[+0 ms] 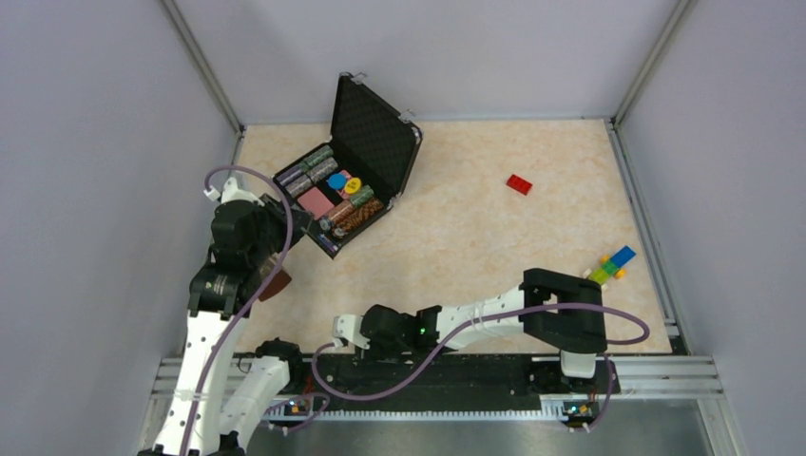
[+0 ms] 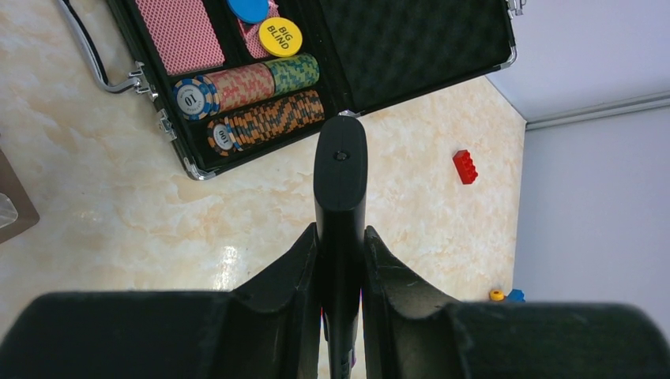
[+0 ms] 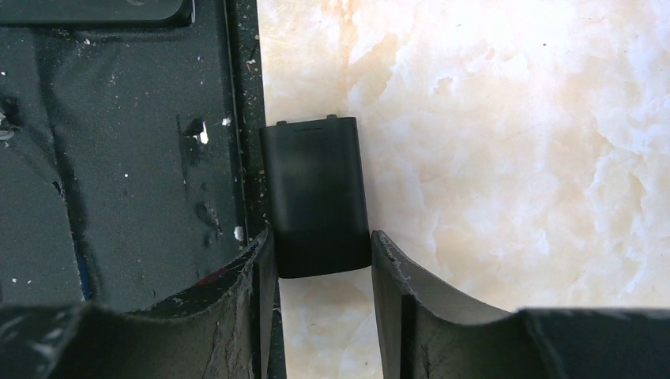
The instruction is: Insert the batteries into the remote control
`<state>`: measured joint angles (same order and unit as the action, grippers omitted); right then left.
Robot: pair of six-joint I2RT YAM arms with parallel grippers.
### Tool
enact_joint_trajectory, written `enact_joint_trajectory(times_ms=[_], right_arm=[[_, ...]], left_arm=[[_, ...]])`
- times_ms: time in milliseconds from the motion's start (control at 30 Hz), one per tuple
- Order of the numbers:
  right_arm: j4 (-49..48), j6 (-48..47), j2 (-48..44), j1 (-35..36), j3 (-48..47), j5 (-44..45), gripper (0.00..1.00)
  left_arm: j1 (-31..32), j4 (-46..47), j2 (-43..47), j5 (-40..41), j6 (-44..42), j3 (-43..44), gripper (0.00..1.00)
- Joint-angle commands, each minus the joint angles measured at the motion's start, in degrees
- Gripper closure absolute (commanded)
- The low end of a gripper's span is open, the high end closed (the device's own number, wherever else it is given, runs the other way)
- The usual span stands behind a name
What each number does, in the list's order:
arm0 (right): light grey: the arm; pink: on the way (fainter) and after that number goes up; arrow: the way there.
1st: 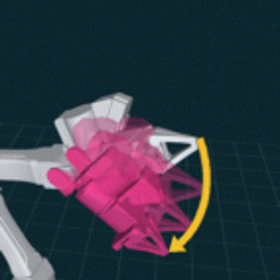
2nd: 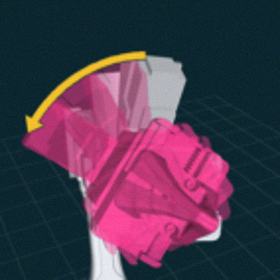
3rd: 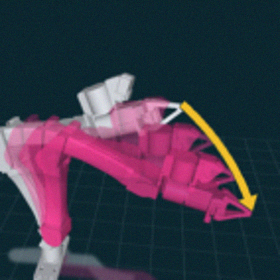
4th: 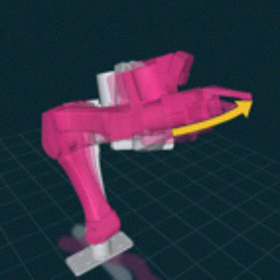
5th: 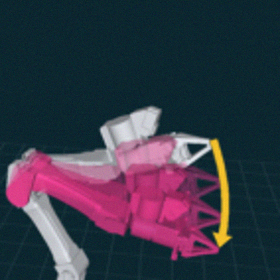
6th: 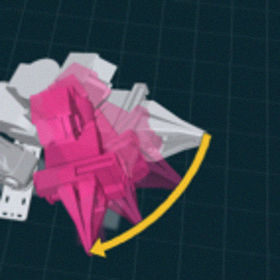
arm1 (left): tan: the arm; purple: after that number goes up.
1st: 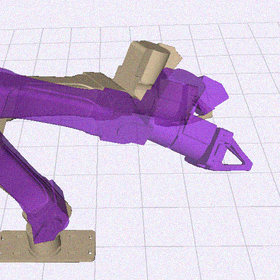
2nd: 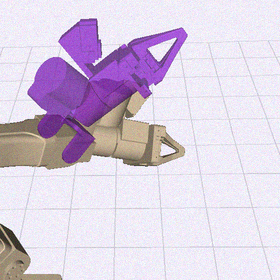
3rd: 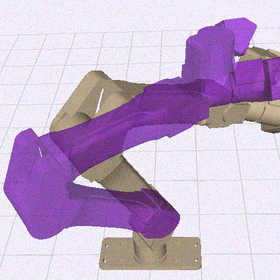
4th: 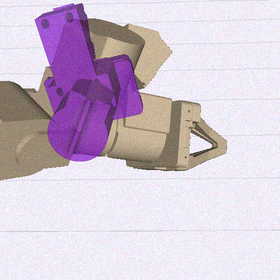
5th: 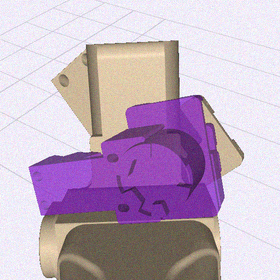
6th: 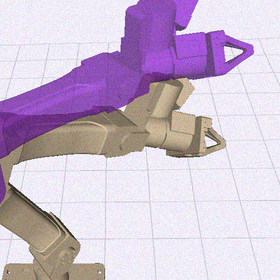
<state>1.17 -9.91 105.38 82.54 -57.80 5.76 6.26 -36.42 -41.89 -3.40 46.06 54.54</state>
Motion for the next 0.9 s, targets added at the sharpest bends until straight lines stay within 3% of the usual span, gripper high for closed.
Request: enact_joint_trajectory(times_ms=[0,500,667,867], right_arm=[[-0.6,3.9,-2.3,-1.2,-0.4,5.6,0.7],[0.4,11.3,-15.0,-2.4,6.3,7.5,0.7],[1.9,15.9,-21.1,-3.4,7.6,10.0,0.7],[6.0,22.4,-29.1,-3.8,4.9,12.2,0.7]], left_arm=[[-0.5,3.5,0.6,-0.6,-0.7,0.0,1.0],[-0.9,9.4,0.2,-6.6,0.4,-4.9,1.0],[-0.8,22.0,1.4,-17.5,0.4,-11.7,1.0],[-0.6,43.7,1.7,-25.4,7.3,-21.9,1.0]])
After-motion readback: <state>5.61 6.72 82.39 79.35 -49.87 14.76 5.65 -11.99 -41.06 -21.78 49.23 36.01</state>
